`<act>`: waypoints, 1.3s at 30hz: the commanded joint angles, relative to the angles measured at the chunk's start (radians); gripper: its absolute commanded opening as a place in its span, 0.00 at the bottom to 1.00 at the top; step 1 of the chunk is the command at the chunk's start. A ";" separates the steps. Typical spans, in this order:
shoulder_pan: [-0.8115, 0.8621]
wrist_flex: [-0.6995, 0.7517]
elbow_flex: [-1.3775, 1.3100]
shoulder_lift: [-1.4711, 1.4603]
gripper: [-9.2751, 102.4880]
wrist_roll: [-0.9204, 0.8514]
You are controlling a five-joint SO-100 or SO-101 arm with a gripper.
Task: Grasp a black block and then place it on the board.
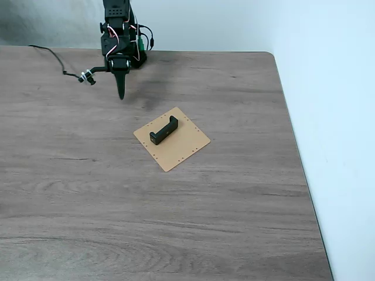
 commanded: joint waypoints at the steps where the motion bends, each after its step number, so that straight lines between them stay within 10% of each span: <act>1: 0.011 0.041 0.083 0.140 0.08 0.032; 39: -0.060 0.161 0.643 0.881 0.08 0.181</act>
